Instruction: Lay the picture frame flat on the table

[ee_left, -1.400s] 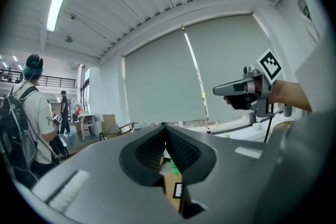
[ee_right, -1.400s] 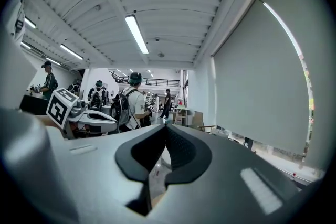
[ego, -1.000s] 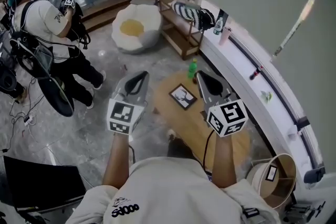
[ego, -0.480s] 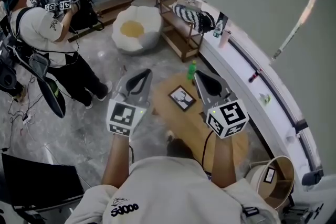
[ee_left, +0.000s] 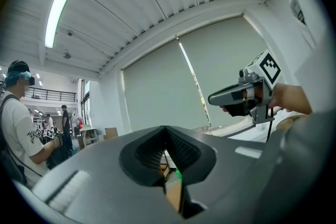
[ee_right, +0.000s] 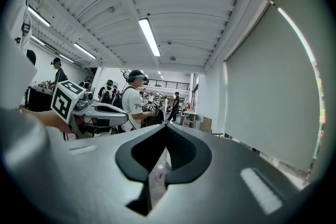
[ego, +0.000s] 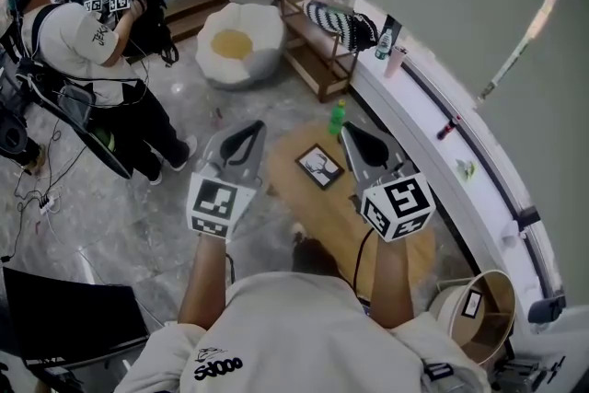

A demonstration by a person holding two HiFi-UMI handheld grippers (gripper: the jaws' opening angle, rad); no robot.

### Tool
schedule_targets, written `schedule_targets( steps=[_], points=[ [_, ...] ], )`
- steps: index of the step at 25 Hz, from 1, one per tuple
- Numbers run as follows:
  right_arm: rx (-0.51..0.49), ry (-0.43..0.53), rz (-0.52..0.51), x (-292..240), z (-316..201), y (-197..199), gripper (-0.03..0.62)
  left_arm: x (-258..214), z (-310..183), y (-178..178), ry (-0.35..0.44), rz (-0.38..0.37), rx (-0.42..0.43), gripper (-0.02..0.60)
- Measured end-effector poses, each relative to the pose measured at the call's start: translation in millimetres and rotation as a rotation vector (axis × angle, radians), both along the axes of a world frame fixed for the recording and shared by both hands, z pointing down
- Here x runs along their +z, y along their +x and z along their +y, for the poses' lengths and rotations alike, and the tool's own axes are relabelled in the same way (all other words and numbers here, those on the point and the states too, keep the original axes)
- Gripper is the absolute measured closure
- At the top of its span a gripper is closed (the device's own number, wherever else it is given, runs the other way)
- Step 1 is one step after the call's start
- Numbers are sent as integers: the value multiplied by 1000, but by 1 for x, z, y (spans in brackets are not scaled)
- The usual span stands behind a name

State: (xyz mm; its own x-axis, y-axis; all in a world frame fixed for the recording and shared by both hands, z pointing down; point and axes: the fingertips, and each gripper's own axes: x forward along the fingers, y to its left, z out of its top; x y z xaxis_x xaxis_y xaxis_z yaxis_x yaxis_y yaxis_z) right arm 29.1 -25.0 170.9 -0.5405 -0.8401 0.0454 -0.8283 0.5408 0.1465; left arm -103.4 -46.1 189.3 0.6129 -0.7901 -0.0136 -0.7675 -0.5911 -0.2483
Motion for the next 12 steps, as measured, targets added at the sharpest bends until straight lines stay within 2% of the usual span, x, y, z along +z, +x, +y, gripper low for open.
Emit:
schedule_targets(
  steps=[12],
  points=[
    [12,-4,0,4,-6,5,591,5,-6,3,-14,1,1,571]
  ],
)
